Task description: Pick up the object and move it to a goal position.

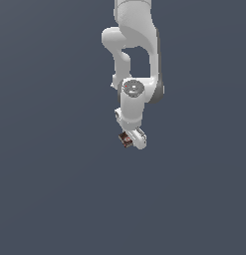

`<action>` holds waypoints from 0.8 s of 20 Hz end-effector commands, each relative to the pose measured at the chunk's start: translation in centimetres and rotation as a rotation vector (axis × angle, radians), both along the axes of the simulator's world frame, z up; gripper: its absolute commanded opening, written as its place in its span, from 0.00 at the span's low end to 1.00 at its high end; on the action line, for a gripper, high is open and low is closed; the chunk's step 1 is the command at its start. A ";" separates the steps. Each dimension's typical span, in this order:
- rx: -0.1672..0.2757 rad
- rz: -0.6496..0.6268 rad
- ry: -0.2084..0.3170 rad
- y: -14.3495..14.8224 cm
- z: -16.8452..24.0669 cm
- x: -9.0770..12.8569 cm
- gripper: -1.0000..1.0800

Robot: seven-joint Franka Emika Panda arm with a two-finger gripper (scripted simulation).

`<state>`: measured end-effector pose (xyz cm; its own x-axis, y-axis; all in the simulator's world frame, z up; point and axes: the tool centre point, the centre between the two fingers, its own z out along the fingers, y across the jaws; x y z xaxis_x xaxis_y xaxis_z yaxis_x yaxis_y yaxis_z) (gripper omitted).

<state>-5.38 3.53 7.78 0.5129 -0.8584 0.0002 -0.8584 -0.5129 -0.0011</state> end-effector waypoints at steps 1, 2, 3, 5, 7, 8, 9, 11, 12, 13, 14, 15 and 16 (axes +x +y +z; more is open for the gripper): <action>0.000 0.000 0.000 -1.3 1.9 1.1 0.00; -0.001 -0.001 0.000 -1.9 2.6 1.6 0.00; -0.001 -0.001 0.000 -2.4 3.4 2.2 0.00; -0.001 -0.001 0.000 -3.5 5.1 3.2 0.00; -0.001 -0.001 0.000 -4.7 6.8 4.3 0.00; -0.001 -0.001 0.000 -5.3 7.6 4.8 0.00; -0.001 -0.001 0.000 -5.8 8.4 5.4 0.00; -0.001 -0.001 0.000 -6.9 10.0 6.4 0.00; -0.001 0.000 0.000 -7.4 10.7 6.9 0.00; -0.001 0.000 0.000 -7.9 11.4 7.4 0.00; -0.001 0.000 0.000 -8.4 12.1 7.8 0.00; -0.001 0.000 0.000 -8.8 12.8 8.3 0.00; -0.001 0.000 0.000 -9.3 13.4 8.7 0.00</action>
